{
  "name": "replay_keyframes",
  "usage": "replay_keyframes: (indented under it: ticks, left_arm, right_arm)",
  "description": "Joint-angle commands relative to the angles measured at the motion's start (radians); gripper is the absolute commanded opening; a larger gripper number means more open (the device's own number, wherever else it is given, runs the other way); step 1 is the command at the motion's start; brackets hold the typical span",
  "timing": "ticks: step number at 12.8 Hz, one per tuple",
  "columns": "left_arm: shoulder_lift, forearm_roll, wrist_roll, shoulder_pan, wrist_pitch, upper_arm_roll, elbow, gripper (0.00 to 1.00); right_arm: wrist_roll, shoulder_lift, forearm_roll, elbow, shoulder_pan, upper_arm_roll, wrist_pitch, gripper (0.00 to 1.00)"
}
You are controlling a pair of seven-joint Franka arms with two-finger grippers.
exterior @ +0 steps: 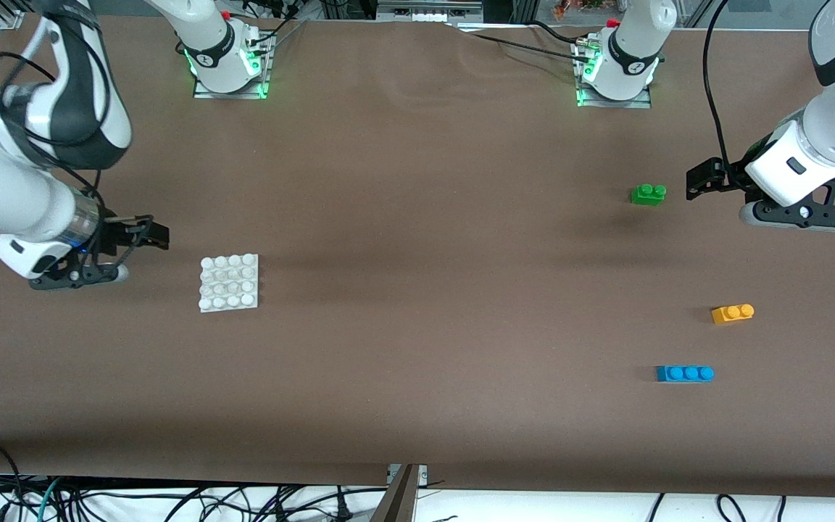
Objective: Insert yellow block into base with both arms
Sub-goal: 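Move the right gripper down onto the white base plate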
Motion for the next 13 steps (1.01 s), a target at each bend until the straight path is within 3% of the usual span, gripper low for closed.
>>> replay_keyframes:
  ticks: [1,4,7,13]
  left_arm:
    - [0.01,-0.023,0.011,0.011,-0.022,-0.004,0.03,1.0]
    - [0.01,-0.023,0.011,0.011,-0.022,-0.004,0.03,1.0]
    - [0.01,-0.023,0.011,0.011,-0.022,-0.004,0.03,1.0]
    - [0.01,-0.023,0.011,0.011,-0.022,-0.004,0.029,1.0]
  right_arm:
    - [0.009,-0.004,-0.005,-0.174,0.003,0.003,0.234,0.99]
    - [0.008,0.062,-0.005,-0.268,0.008,0.006,0.458,0.99]
    - [0.011,0.13,0.0,-0.299,0.008,0.006,0.575,0.99]
    - [0.027,0.197,0.041,-0.317,0.008,0.006,0.68,0.97]
